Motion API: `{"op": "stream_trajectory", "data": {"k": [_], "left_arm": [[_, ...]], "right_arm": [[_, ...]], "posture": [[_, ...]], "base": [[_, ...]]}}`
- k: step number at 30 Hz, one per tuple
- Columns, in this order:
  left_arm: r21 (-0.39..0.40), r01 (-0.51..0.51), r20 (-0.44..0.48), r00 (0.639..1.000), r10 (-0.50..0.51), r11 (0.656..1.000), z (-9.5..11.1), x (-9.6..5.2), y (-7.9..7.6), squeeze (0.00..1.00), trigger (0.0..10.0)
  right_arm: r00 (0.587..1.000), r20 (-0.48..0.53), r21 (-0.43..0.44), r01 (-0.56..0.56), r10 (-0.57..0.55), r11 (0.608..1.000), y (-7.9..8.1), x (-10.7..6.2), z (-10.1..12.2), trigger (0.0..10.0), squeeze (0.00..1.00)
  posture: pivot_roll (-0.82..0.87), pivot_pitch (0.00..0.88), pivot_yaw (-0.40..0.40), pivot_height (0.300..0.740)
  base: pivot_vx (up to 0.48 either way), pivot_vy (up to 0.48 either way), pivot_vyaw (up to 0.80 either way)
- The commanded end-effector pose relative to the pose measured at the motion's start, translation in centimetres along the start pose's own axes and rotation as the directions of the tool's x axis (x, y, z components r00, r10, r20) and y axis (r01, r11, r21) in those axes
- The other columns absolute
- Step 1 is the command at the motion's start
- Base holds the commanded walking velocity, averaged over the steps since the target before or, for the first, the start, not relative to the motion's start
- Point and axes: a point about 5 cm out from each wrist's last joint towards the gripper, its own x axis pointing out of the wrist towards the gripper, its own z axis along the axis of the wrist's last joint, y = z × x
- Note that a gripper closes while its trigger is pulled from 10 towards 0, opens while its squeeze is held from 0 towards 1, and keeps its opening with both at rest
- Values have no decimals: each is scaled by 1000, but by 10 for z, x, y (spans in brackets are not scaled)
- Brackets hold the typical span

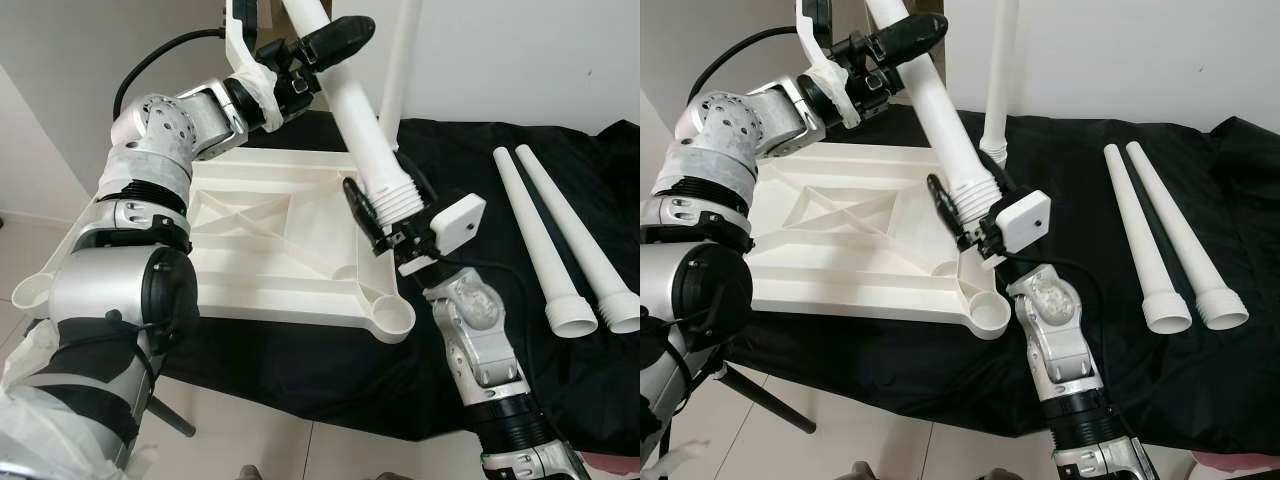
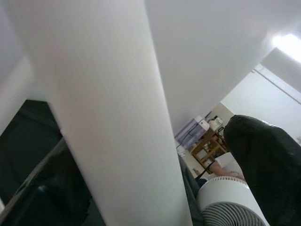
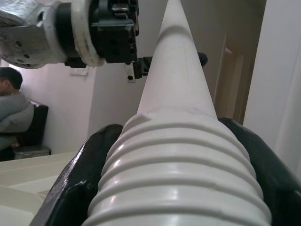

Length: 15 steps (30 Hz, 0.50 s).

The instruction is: Building children table

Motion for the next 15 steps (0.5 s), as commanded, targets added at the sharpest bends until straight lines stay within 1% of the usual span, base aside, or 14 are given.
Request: {"op": "stream_trajectory", "data": {"k": [1,3,6,7,9,11,15], "left_arm": [[24,-24,17,1000,24,999,10,0,-1,0,10000],[15,-105,34,994,104,994,12,-4,7,0,10000],[18,-130,46,991,129,991,15,-6,9,0,10000],[20,-139,54,989,138,990,18,-7,9,0,9176],[20,-144,60,988,143,989,19,-8,9,0,9176],[19,-161,82,984,159,987,25,-10,10,0,0],[24,-179,97,980,176,984,28,-12,11,0,0]], "right_arm": [[999,-19,9,-33,33,999,7,-2,-2,10000,0],[999,-34,26,-26,27,999,10,-6,-5,10000,0],[999,-38,31,-23,24,999,12,-7,-6,10000,0],[999,-40,35,-21,23,999,13,-8,-6,10000,0],[999,-42,37,-20,22,999,13,-8,-7,10000,0],[998,-52,39,-25,27,999,15,-10,-9,10000,0],[998,-56,43,-22,24,999,14,-10,-10,10000,0]], "posture": [[-126,0,72,740],[-127,0,74,740],[-125,0,75,740],[-125,0,75,740],[-125,0,75,740],[-124,0,76,740],[-119,0,67,740]], "base": [[0,0,0],[0,0,0],[0,0,0],[0,0,0],[0,0,0],[0,0,0],[0,0,0]]}}
